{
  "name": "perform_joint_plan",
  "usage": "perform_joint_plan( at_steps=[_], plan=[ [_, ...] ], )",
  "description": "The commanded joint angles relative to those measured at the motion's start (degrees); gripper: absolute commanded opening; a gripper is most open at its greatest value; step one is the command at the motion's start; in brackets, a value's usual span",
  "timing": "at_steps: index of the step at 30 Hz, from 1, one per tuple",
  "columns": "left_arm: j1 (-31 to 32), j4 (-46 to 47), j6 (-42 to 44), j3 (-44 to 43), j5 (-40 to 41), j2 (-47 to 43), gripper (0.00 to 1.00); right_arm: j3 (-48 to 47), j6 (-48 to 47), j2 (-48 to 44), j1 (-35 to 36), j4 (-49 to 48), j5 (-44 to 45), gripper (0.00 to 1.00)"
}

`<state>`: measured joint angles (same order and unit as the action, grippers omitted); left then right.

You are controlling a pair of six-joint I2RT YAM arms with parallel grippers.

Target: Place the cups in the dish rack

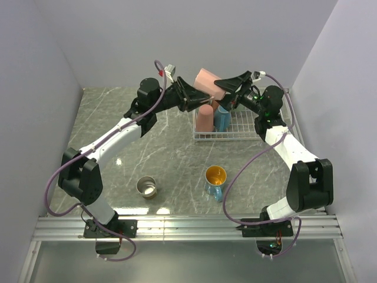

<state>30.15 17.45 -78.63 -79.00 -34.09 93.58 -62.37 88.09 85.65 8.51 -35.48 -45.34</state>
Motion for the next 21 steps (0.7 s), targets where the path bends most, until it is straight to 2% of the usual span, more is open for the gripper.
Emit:
perform_joint_plan(
  at_steps=[1,21],
  plan=[
    [0.52,0.3,1.81,-1.24,-1.42,-2.26,0.42,-3.29,-0.11,-2.32,0.45,-5.47,-0.01,0.0],
    [-0.88,-1.98,2.78,0.69,-0.54,-3.84,0.53,-1.7,-1.78,-3.91,-1.04,-3.36,-0.1,0.0]
  ],
)
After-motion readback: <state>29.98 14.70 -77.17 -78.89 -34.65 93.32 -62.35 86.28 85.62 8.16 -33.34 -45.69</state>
